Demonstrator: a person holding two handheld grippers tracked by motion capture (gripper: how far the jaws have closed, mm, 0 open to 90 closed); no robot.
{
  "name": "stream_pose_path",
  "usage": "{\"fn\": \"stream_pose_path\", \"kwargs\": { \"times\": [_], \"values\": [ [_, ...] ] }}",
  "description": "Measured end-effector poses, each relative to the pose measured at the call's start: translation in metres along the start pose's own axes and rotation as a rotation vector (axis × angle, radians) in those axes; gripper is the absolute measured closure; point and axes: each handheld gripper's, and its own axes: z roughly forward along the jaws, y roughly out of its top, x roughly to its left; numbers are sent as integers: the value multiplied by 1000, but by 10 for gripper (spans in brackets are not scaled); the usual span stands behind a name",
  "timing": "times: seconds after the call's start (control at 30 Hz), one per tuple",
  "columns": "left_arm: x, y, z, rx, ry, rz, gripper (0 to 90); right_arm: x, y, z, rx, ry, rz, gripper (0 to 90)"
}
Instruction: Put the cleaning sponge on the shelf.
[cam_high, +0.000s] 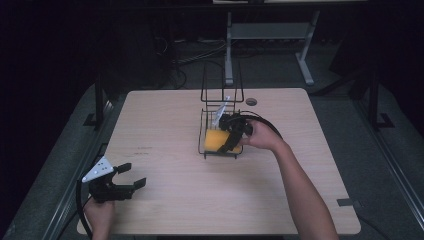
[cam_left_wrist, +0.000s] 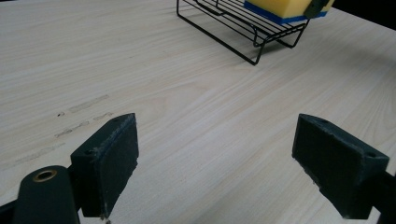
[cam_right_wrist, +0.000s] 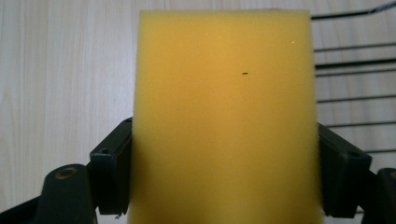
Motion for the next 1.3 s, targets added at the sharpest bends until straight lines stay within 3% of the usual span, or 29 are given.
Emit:
{"fn": "stream_pose_path", "kwargs": {
  "times": [0.23, 0.47, 0.97, 1.3],
  "values": [
    [1, 0, 0, -2, -3, -2, 141, -12, 9, 7, 11, 1, 9, 215],
    [2, 0, 0, -3, -6, -4, 141, -21, 5, 16, 24, 4, 34, 214],
    [1, 0, 0, -4, -7, -2, 141, -23, 5, 25, 53, -32, 27, 213],
    [1, 0, 0, -1, -5, -2, 141, -22, 5, 29, 50, -25, 32, 210]
  ]
}}
